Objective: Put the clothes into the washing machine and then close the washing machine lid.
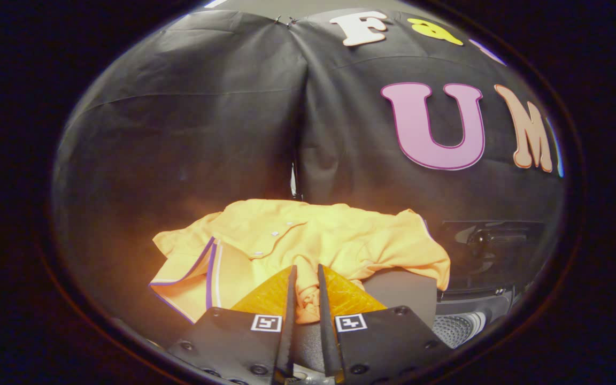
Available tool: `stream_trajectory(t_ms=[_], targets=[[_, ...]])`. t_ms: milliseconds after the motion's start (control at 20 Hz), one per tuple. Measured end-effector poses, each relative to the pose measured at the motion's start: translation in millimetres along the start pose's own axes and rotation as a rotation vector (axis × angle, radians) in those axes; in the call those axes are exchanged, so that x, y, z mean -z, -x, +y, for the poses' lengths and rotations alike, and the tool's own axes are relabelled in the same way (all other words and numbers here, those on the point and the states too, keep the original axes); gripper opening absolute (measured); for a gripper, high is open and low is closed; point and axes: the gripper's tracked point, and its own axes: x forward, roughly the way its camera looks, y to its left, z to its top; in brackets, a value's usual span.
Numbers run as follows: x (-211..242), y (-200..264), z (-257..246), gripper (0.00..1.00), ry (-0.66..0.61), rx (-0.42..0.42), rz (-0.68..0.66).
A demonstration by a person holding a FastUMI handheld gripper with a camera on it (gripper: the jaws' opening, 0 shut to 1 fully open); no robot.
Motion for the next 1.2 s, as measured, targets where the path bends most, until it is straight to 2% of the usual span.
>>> stream_trajectory(t_ms=[50, 100, 250, 500, 650, 950, 1200], targets=[[-2.2, 1.0, -4.4, 0.22, -0.011, 0.023, -0.003], [-1.0, 3.0, -5.5, 0.02, -0.009, 0.020, -0.002], [-0.2, 7.2, -13.8, 0.02, 0.002, 0.037, -0.008], [-13.0, 27.9, -79.4, 0.02, 0.047, 0.186, -0.034], [-18.9, 44.3, -132.2, 0.02, 0.064, 0.302, -0.038], [-24.5, 83.5, -256.7, 0.02, 0.192, 0.611, -0.002], [-11.6, 103.8, -322.9, 0.02, 0.169, 0.763, 0.035]])
